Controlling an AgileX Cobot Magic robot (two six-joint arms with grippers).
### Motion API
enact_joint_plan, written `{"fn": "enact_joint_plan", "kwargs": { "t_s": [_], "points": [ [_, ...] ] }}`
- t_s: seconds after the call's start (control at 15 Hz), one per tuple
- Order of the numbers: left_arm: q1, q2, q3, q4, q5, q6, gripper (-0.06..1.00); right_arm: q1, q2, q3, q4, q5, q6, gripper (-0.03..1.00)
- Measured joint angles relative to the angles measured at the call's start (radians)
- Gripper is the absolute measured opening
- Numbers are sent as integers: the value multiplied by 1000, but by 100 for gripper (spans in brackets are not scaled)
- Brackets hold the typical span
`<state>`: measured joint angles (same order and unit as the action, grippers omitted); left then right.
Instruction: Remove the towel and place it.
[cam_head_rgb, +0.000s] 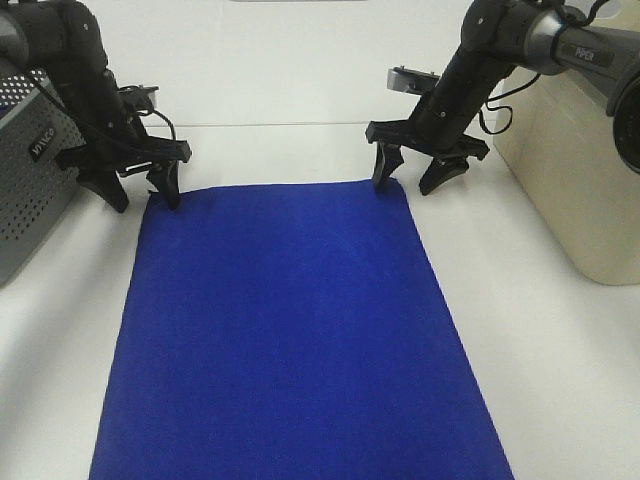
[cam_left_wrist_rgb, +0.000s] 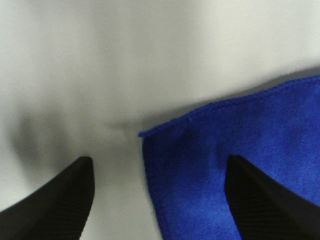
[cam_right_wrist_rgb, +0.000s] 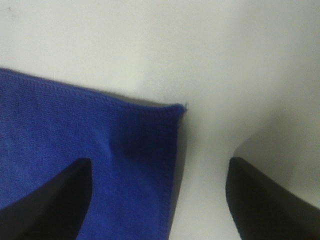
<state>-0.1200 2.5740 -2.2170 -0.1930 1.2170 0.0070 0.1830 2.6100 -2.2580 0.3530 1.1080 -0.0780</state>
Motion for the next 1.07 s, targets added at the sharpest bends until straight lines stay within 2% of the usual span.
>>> {"fn": "enact_joint_plan", "kwargs": {
  "t_s": [0.53, 0.87, 1.07],
  "points": [
    [-33, 1, 0, -48, 0, 7, 69, 3, 0, 0, 18, 0, -10, 74],
    [-72, 7, 0, -70, 0, 7, 69, 56, 1, 0, 21, -36, -19, 74],
    [-82, 7, 0, -75, 0, 7, 69, 58, 8, 0, 26, -39, -19, 69]
  ]
}}
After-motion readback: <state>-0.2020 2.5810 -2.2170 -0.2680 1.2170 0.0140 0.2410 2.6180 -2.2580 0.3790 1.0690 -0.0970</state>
